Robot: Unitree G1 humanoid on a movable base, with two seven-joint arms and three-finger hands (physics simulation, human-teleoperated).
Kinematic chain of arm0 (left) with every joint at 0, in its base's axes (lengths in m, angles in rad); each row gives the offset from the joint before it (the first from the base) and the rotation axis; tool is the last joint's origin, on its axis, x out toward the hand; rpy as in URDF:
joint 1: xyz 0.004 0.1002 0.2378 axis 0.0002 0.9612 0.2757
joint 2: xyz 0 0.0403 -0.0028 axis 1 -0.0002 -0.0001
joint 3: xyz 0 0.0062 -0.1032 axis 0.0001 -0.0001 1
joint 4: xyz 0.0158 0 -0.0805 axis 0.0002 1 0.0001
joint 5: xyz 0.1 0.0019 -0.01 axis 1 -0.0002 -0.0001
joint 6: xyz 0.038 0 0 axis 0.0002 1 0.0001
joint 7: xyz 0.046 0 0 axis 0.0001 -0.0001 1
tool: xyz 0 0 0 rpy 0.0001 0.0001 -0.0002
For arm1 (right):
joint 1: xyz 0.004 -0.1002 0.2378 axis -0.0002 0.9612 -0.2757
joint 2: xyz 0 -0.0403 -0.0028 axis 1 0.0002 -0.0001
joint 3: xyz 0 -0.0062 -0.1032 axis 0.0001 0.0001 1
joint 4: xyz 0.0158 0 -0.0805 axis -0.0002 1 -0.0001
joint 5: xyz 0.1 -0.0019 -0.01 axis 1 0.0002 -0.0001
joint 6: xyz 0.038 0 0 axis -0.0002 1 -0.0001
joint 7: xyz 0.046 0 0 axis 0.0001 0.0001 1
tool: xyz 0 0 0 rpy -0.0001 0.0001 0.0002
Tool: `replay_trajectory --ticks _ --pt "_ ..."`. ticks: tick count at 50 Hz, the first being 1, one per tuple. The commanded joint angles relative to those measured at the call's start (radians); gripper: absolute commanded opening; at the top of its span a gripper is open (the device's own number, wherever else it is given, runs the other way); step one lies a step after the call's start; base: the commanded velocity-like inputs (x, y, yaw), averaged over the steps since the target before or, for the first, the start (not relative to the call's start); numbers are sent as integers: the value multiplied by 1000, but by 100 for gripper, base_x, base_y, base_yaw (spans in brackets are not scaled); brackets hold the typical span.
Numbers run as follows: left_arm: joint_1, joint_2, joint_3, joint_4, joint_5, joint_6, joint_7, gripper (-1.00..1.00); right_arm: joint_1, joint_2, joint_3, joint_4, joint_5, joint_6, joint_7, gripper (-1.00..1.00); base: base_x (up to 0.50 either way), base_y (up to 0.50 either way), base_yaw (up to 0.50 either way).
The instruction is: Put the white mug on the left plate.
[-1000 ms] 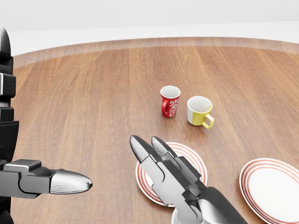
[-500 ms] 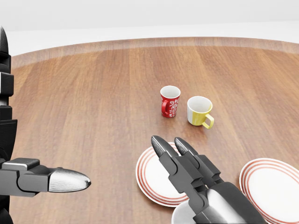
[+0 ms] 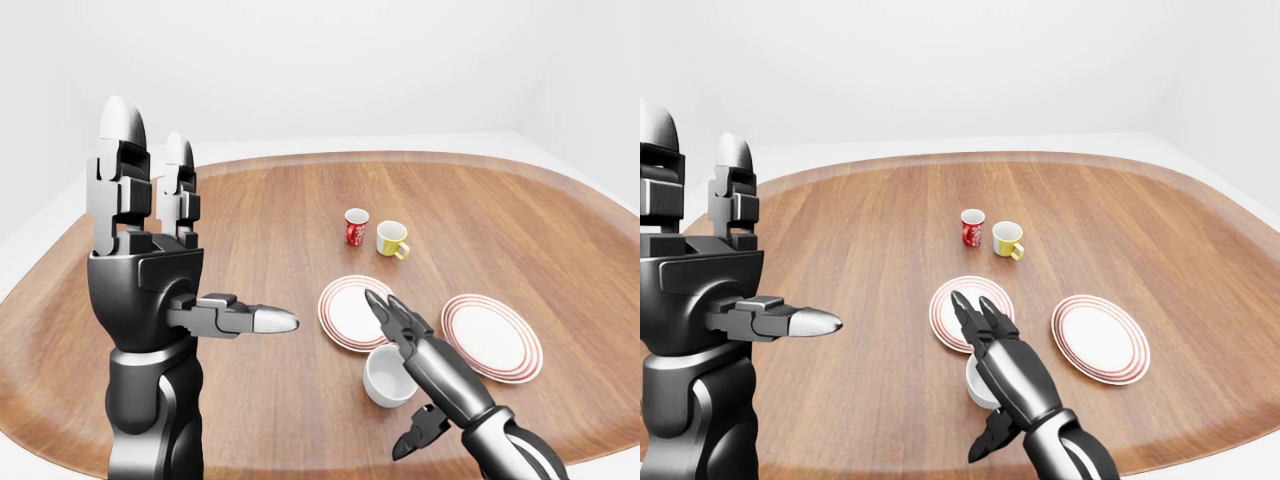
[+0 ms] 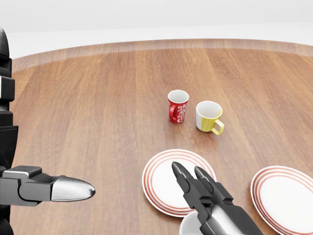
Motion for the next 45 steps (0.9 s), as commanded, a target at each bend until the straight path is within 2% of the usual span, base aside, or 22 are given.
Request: replay_trajectory --ticks 1,14,30,45 --pt "3 -1 -2 -1 1 0 -1 100 21 -16 35 59 -74 0 -61 100 0 0 0" --pt "4 -2 -5 -1 4 0 -2 100 -21 13 -28 101 -148 0 -85 100 0 0 0" --pt "7 -4 -10 2 8 0 -2 100 -31 27 -30 162 -225 0 -129 100 0 0 0" --pt "14 -7 -16 -5 10 0 -4 100 -38 20 20 188 -287 0 -165 100 0 0 0"
